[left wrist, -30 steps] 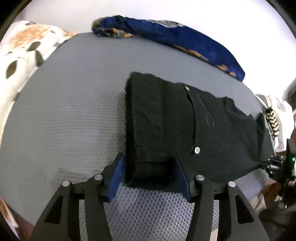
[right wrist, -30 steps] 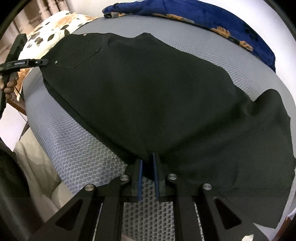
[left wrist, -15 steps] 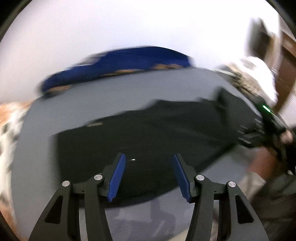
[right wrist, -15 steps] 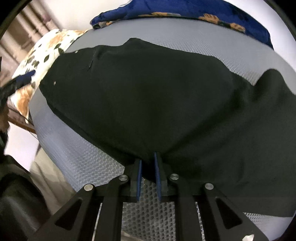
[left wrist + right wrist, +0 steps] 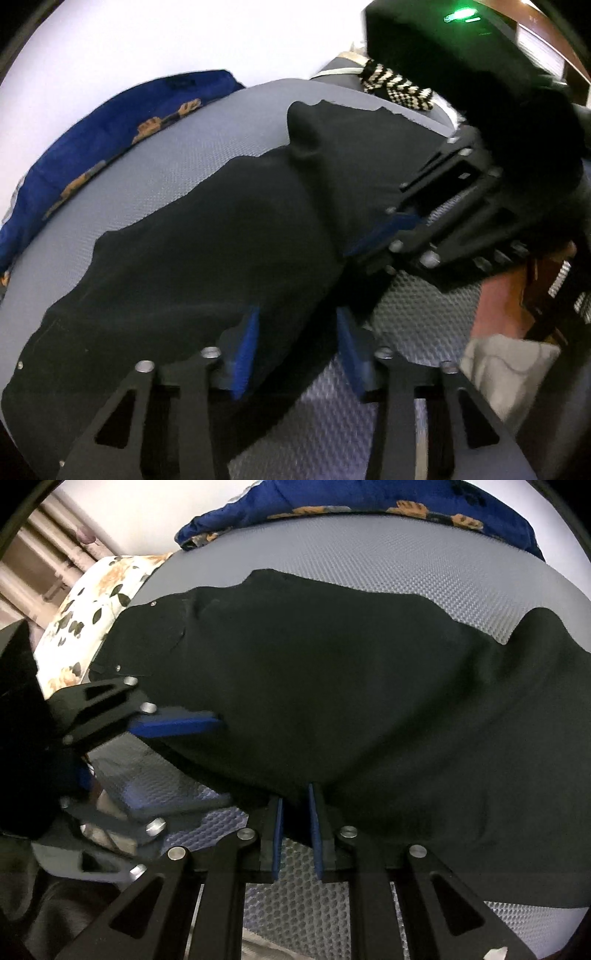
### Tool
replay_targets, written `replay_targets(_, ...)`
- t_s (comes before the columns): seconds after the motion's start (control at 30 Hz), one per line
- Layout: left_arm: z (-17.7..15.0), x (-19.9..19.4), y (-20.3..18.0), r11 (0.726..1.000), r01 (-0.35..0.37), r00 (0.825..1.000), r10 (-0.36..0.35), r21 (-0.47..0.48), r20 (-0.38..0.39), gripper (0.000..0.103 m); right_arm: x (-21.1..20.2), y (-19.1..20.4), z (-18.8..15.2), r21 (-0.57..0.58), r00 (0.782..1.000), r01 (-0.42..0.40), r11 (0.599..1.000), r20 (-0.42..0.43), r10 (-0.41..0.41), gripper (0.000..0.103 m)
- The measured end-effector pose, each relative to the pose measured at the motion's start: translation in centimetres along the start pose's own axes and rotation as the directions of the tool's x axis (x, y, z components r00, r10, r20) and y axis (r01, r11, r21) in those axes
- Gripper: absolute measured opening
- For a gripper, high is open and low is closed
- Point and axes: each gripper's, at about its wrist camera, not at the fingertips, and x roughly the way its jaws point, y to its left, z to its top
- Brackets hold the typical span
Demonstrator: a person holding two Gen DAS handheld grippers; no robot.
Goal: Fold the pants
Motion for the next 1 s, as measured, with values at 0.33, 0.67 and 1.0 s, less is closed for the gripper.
replay_targets(0.33, -0.4, 1.9, -0.1, 0.999, 0.007, 1.000, -0.009, -0.053, -0.026, 0.008, -1.3, -1.6, -0.6, 0.039, 0.996, -0.052, 0.998, 0.080, 0.048, 0.052)
replay_targets(0.67, -0.7, 1.7, 1.0, 0.984, 0.050, 0.999, -0.053, -0.169, -0.011, 0.008, -8.2, -17.0, -6.1, 0.502, 0.956, -0.052, 0.863, 0.276, -0.103, 0.056)
replay_targets(1.0, -0.7, 1.7, 1.3, 0.975, 0.055, 0.998, -0.063, -0.214, -0.028, 0.008, -10.4, -27.9, -10.9, 0.748, 0.915, -0.110, 0.655, 0.333, -0.227, 0.041)
